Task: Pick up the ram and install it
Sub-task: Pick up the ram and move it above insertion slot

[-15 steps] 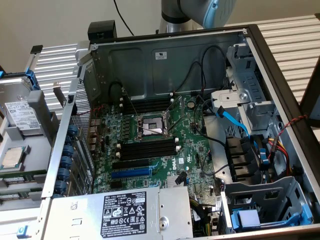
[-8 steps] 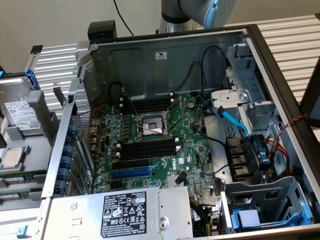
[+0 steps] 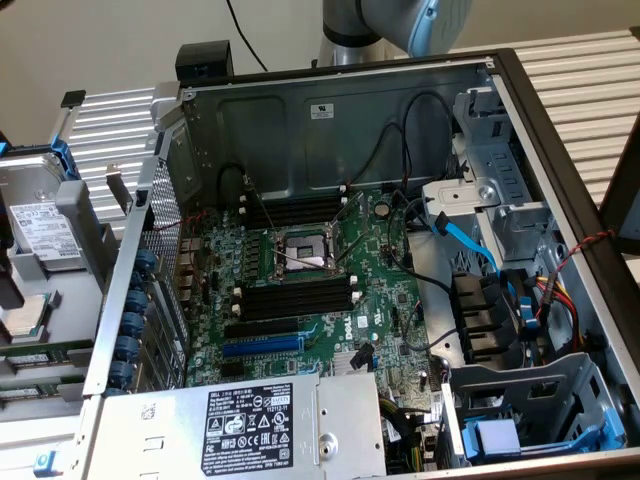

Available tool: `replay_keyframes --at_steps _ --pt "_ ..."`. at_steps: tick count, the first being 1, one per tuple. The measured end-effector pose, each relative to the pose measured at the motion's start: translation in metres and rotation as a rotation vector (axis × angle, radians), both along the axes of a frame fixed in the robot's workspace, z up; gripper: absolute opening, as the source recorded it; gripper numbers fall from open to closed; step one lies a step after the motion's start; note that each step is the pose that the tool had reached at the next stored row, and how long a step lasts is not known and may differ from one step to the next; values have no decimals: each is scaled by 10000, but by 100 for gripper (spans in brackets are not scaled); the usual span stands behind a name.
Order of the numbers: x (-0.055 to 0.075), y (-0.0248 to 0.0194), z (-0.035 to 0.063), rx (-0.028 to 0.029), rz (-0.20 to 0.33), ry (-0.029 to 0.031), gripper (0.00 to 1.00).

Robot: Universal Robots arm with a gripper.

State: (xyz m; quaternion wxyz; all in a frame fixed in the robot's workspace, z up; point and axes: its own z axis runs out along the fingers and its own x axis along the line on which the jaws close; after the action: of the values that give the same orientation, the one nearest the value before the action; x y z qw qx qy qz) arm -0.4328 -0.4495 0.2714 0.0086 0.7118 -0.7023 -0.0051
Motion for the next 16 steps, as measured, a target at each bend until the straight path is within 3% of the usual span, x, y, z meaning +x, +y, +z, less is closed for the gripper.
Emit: replay_keyframes --at_steps 10,16 --pt "21 -50 -172 53 94 6 44" --pt "35 -113 -281 84 98 14 44"
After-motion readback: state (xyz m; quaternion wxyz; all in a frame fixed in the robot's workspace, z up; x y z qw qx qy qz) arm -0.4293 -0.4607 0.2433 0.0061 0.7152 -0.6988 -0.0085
